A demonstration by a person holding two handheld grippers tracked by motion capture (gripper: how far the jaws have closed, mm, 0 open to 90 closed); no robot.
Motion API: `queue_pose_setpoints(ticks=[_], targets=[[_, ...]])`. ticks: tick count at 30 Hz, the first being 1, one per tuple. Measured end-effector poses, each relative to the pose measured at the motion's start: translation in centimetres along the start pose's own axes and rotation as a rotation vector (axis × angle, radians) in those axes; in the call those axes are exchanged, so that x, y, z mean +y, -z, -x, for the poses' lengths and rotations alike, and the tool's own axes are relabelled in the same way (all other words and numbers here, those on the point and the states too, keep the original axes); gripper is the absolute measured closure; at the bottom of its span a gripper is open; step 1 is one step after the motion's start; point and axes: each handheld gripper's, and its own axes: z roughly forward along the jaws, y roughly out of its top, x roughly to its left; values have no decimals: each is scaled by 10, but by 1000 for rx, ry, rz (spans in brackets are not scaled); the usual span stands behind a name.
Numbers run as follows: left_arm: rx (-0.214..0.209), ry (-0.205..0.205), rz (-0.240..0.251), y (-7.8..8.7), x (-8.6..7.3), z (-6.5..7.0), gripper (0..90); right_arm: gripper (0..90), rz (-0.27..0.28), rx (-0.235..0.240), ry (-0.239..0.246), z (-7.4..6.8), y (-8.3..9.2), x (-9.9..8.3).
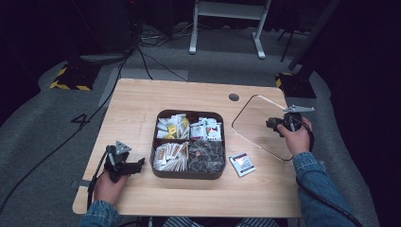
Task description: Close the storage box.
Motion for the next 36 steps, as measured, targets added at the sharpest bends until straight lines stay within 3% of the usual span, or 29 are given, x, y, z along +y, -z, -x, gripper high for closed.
queue_pose_setpoints(ticks=[13,23,36], targets=[[0,0,0,0,0,0,177,587,48,28,27,-14,20,19],[0,0,0,0,0,0,177,588,52,65,49,-30,26,32],[1,-1,-2,0,0,0,177,587,60,151,134,-74,18,58]])
